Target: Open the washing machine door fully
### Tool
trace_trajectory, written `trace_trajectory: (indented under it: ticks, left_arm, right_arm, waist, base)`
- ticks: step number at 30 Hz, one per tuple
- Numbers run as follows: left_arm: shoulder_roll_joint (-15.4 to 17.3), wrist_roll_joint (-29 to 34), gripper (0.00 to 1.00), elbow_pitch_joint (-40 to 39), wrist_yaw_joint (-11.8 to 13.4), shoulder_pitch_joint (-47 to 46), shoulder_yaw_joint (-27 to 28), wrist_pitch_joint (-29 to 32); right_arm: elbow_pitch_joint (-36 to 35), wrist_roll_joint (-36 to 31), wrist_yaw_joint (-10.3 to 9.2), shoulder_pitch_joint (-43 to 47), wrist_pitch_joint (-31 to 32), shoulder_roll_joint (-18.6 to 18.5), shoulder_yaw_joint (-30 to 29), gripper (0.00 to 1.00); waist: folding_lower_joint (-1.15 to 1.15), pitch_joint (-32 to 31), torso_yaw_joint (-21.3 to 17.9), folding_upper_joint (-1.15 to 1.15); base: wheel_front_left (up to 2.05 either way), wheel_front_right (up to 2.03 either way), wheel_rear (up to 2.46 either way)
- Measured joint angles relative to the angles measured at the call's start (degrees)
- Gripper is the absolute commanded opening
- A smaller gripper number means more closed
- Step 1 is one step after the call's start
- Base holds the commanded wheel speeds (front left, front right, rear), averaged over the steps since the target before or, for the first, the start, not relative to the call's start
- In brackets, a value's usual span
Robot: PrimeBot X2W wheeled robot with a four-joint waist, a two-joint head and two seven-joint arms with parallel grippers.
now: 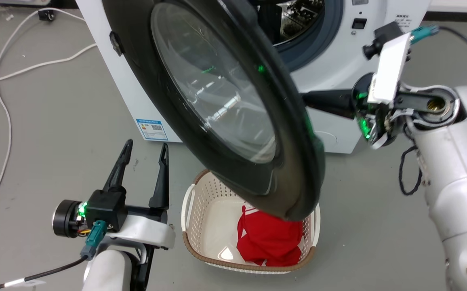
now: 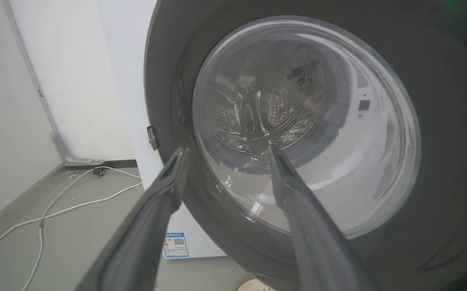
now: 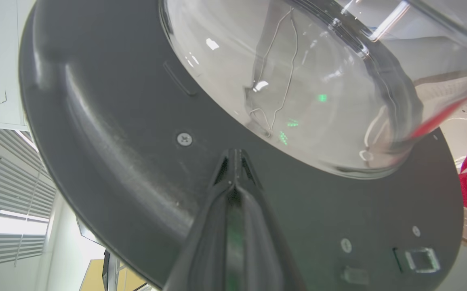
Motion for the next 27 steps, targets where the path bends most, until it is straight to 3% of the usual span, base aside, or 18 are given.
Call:
trace_trajectory:
  ticks: [17,24,27]
  left_arm:
    - [0.0,-0.3,1.00,1.2,-0.4,2.5,-1.3,0.0]
    - [0.0,-0.4,1.00,1.3,-0.5,2.8,-1.4,0.0]
    - [0.0,-0.4,1.00,1.4,-0.5,3.1,-1.4,0.0]
  right_arm:
    - [-9.9,4.1,0.00,11.5,3.6,4.2,4.1,0.00]
    - [-12.0,6.7,0.00,14.0,2.4,4.3,6.6,0.00]
    - [-14.0,7.9,0.00,15.5,-1.1,4.5,6.9,0.00]
  waist:
    - [0.00,-3.9,1.9,0.00]
    - [0.00,-4.2,1.6,0.00]
    - [0.00,-4.6,1.3,0.00]
  base:
    - [0.00,0.00,0.00]
    - [0.00,0.00,0.00]
    - [0.00,0.00,0.00]
